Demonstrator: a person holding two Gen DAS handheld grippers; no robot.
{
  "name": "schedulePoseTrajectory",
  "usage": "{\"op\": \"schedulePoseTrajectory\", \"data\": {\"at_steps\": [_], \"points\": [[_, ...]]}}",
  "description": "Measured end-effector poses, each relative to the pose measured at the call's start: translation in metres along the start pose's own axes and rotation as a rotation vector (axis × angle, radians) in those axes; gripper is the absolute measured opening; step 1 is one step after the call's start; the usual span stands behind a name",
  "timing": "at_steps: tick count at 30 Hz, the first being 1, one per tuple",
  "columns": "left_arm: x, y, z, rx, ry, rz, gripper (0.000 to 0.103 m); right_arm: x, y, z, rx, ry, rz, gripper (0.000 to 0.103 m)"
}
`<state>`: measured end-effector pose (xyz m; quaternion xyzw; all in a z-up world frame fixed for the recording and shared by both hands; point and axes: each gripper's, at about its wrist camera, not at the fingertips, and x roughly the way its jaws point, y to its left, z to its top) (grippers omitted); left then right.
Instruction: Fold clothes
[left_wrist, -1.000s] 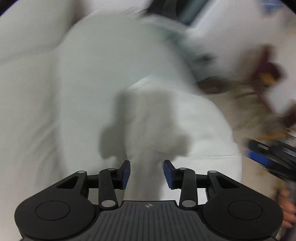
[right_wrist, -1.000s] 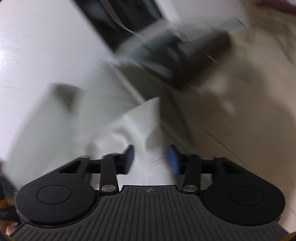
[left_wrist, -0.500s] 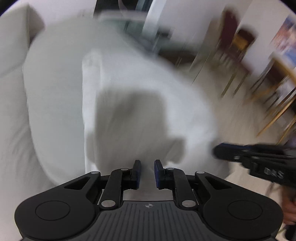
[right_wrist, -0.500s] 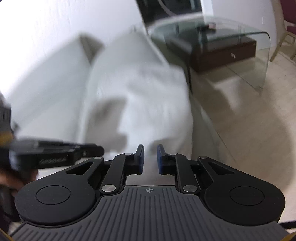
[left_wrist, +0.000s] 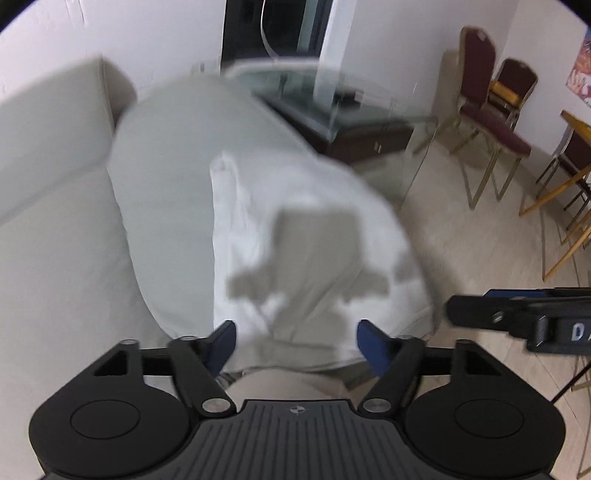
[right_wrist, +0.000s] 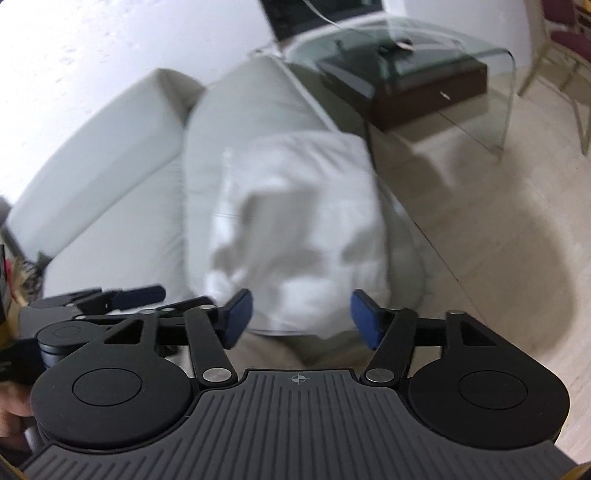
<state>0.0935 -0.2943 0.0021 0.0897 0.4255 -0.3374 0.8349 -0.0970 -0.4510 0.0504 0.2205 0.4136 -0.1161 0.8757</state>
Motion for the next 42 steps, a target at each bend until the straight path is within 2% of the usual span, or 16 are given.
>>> {"op": "schedulePoseTrajectory", "data": {"at_steps": [2,8,17,31,42], "points": [[-0.019,-0.005,0.003,-0.010,-0.041,0.005,0.087,-0.019,0.016,0.002,-0.040,-0.010,0.001,0.068],[-0.073,-0.010,-0.007,-0.053,-0.117,-0.004,0.098,-0.071,0.047,0.009,-0.140,-0.032,-0.030,0.075],[-0.112,-0.021,-0.016,-0.116,-0.118,0.014,0.100,-0.111,0.064,-0.001,-0.167,0.004,-0.064,0.076],[-0.102,-0.024,-0.021,-0.147,-0.092,-0.003,0.100,-0.110,0.059,-0.012,-0.131,-0.012,-0.096,0.077],[-0.093,-0.027,-0.021,-0.131,-0.065,-0.013,0.100,-0.106,0.053,-0.014,-0.118,-0.003,-0.113,0.077]]}}
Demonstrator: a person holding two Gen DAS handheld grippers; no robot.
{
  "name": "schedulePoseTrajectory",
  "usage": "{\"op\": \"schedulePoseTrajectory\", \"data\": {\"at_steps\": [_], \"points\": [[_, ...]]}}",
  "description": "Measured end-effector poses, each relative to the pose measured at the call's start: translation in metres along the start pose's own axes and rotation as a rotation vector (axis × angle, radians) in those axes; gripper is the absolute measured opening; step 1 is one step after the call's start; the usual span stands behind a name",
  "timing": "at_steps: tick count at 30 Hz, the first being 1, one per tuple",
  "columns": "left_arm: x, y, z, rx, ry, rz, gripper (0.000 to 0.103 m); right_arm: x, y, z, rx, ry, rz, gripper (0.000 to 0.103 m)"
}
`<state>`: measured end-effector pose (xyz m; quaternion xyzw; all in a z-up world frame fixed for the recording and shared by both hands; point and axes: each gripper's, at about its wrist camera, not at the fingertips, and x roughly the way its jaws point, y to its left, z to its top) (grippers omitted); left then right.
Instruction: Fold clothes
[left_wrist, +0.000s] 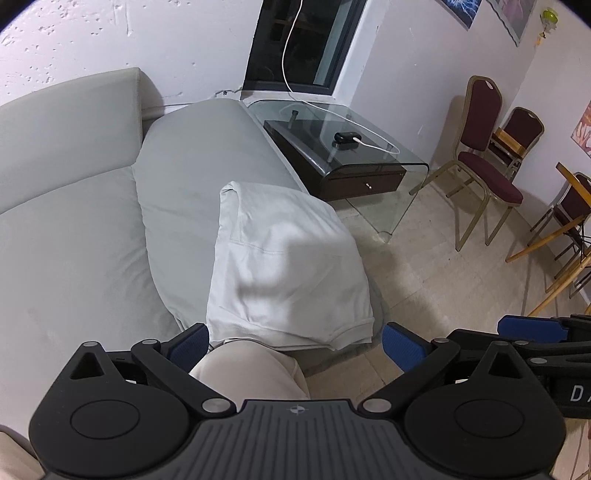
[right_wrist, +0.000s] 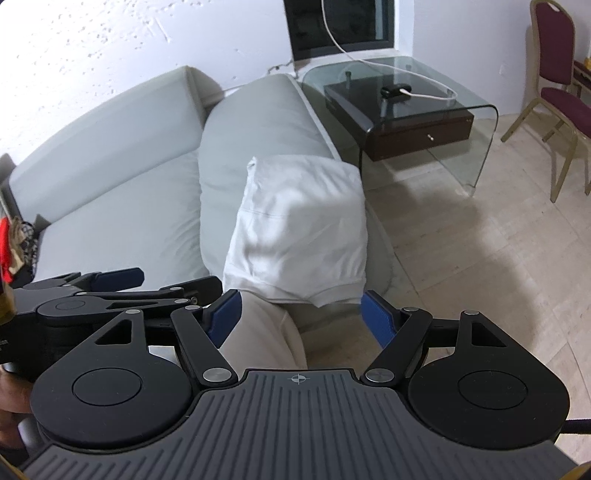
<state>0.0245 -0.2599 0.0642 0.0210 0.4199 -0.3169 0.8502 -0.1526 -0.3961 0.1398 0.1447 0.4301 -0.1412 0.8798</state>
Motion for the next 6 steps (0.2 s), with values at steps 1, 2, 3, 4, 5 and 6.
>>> {"op": "schedulePoseTrajectory", "data": {"at_steps": [1,2,3,4,5,6], "points": [[0.0001,0.0000,-0.0001,0.001,0.000,0.001,0.100,0.0007,-0.0002,-0.0001,0.001,0.001,0.000,0.077],[0.0003,0.0000,-0.0002,0.002,0.001,0.003,0.100,0.0013,-0.0003,-0.0003,0.002,0.003,0.000,0.077],[0.0004,0.0000,-0.0003,0.003,0.000,0.004,0.100,0.0016,-0.0001,-0.0004,0.004,0.003,0.001,0.077],[0.0002,0.0000,-0.0005,0.006,-0.002,0.004,0.100,0.0018,0.0000,-0.0005,0.004,0.004,0.002,0.077],[0.0000,0.0000,-0.0007,0.008,-0.005,0.004,0.100,0.0021,0.0000,-0.0004,0.005,0.004,0.004,0.077],[0.0000,0.0003,-0.0006,0.008,-0.006,0.002,0.100,0.0023,-0.0001,-0.0002,0.006,0.004,0.006,0.077]]}}
